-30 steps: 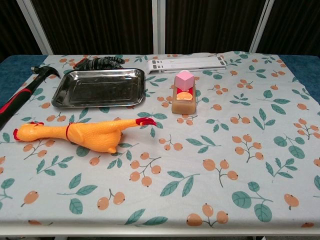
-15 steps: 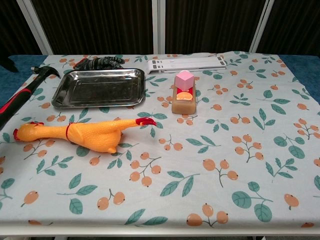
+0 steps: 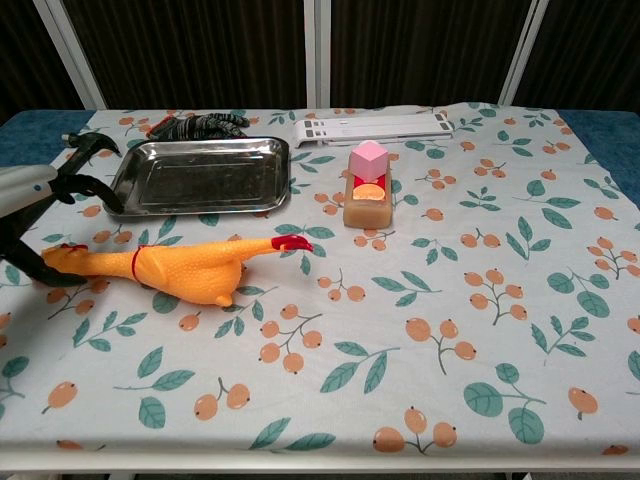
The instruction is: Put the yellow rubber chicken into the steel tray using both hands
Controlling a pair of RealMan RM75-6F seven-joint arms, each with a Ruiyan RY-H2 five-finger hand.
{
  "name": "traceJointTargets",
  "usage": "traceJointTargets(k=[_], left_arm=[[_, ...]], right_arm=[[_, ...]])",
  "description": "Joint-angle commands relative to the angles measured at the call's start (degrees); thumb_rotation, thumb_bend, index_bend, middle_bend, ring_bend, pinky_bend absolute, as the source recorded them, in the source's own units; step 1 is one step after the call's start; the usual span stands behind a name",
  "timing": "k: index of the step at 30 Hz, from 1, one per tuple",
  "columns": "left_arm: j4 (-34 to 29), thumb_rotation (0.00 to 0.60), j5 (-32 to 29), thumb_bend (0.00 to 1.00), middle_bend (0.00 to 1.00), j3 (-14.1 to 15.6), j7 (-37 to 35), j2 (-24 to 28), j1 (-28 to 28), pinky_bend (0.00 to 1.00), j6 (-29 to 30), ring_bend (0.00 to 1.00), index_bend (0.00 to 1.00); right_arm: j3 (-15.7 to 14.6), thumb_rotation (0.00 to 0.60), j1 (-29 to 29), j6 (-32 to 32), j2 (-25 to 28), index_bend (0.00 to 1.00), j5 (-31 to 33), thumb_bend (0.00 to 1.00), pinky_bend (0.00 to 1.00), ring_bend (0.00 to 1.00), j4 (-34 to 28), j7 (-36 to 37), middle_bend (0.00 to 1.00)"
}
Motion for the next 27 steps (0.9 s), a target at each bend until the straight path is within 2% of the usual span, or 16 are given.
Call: traceJointTargets(k=[1, 9, 13, 17, 20, 22, 27], left_arm=[[1.9, 0.6, -1.0, 0.16, 0.32, 0.0, 0.3, -1.7, -0.8, 0.23, -1.0, 0.2, 0.36], [5.7, 0.6, -4.0, 0.18, 0.33, 0.1, 1.0, -4.4, -2.3, 0.28, -3.5, 0.22, 0.38], [6.7, 0.6, -3.8, 0.25, 0.38, 0.3, -0.1, -5.0, -2.4, 0.35, -3.3, 0.27, 0.42], [7.6, 0.6, -3.7, 0.32, 0.43, 0.5, -1.3, -5.1, -2.6, 0.37, -3.6, 0.31, 0.46], [8.8, 0.6, -2.7, 0.37, 0.48, 0.7, -3.0, -5.5, -2.6, 0.45, -3.0, 0.38, 0.52], [10.1, 0.6, -1.0, 0.43, 0.55, 1.1, -5.3, -5.7, -2.6, 0.57, -2.4, 0.45, 0.59], [14.1, 0.6, 3.8, 0.56, 0.66, 2.6, -13.8, -5.8, -2.9, 0.73, -1.7, 0.58, 0.7]], right_arm=[[-0.1, 0.6, 0.1, -0.1, -0.1, 0.0, 0.0, 0.16, 0.02, 0.0, 0.1, -0.1, 0.08], [-0.1, 0.6, -0.2, 0.0, -0.1, 0.0, 0.3, 0.16, 0.02, 0.0, 0.3, 0.2, 0.08], [-0.2, 0.6, -0.1, -0.3, -0.2, 0.0, 0.4, 0.16, 0.02, 0.0, 0.4, 0.3, 0.08], [-0.2, 0.6, -0.1, -0.3, -0.3, 0.0, 0.3, 0.16, 0.02, 0.0, 0.5, 0.2, 0.08], [-0.2, 0.6, -0.1, -0.2, -0.3, 0.0, 0.3, 0.16, 0.02, 0.0, 0.4, 0.1, 0.08], [-0.2, 0.6, -0.1, -0.3, -0.2, 0.0, 0.2, 0.16, 0.02, 0.0, 0.3, 0.0, 0.08], [-0.3, 0.6, 0.0, -0.2, 0.1, 0.0, -0.3, 0.16, 0.02, 0.0, -0.5, -0.6, 0.08]])
